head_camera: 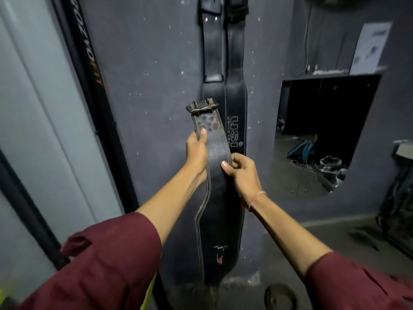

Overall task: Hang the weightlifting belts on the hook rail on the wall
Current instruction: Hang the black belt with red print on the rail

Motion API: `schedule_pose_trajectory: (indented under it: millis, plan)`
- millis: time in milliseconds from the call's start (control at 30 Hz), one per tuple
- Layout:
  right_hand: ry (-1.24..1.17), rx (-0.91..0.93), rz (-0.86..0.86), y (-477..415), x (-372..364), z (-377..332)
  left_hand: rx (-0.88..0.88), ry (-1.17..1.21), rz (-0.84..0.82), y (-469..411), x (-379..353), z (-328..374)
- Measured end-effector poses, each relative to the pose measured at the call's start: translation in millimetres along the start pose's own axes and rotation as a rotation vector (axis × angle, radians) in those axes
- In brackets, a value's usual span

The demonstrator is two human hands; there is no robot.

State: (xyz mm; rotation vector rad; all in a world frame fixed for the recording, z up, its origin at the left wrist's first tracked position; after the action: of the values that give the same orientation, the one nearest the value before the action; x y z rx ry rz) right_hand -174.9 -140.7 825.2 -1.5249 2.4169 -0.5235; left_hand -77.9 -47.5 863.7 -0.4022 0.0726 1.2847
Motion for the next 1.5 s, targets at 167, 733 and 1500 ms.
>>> schedule_pose_trajectory:
  millis: [167, 733, 1500]
  plan:
    - [0.029, 0.113, 0.068, -43.0, 5.6, -66.8, -0.165, 0.031, -0.058, 17.4, -27.0, 43.8]
    - [-0.062, 0.207, 0.063, -84.9, 41.5, -114.7, -0.232, 0.016, -0.078, -22.3, -78.9, 81.4]
    - [0.106, 0.285, 0.125, -106.0, 22.2, -88.7, -0.555, -0.377, -0.004, -3.2, -15.1, 45.1]
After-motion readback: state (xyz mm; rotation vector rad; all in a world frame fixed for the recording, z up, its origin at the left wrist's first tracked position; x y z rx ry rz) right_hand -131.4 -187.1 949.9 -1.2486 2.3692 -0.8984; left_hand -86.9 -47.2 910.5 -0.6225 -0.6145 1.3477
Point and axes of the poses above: each hand's wrist, its own y-axis away from the middle knuckle, its own x-axis out of the back of the hand, z = x × y, the point moved 4 cm from there along -y, towards the middle knuckle, and after that the axes turned 2 degrees about y, right-handed, at the moved point
